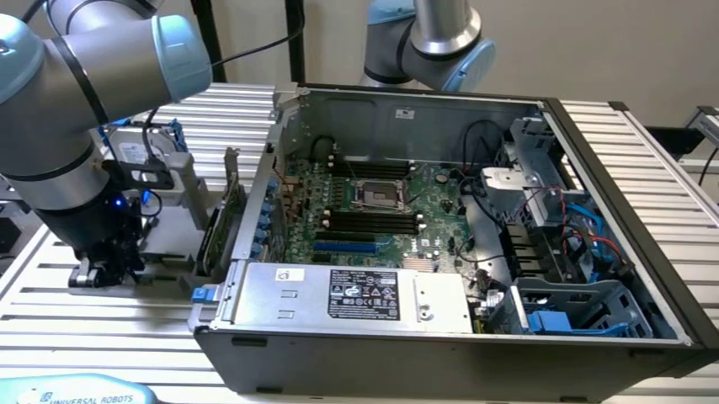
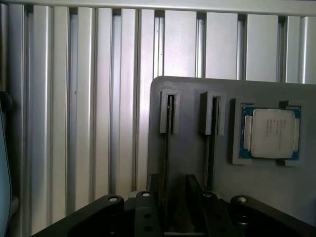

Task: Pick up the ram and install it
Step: 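Pick up the ram and move it above insertion slot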

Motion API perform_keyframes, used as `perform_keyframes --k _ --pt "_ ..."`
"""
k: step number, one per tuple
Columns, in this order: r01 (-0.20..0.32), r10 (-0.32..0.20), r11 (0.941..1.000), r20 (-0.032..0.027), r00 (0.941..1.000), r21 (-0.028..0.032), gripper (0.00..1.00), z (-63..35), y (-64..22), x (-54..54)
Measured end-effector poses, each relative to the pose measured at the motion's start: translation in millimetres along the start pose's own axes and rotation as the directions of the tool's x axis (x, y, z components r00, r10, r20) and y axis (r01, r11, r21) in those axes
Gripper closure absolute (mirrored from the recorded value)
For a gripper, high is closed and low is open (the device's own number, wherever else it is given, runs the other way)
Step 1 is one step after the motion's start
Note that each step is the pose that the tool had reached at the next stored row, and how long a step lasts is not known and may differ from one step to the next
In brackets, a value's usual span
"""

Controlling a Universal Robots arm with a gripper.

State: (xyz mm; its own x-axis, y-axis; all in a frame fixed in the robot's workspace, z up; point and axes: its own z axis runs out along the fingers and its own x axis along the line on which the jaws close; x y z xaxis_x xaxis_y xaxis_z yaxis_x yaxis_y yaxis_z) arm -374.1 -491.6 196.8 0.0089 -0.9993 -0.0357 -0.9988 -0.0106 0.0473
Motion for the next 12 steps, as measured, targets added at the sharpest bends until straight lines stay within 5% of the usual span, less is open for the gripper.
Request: perform_keyframes --k 7,12 --pt "0.0 0.0 1.0 0.0002 1.0 0.0 0.87 0.0 0.0 1.0" --pt "0.0 0.0 1.0 0.0 1.0 -0.0001 0.87 -0.1 0.0 3.0"
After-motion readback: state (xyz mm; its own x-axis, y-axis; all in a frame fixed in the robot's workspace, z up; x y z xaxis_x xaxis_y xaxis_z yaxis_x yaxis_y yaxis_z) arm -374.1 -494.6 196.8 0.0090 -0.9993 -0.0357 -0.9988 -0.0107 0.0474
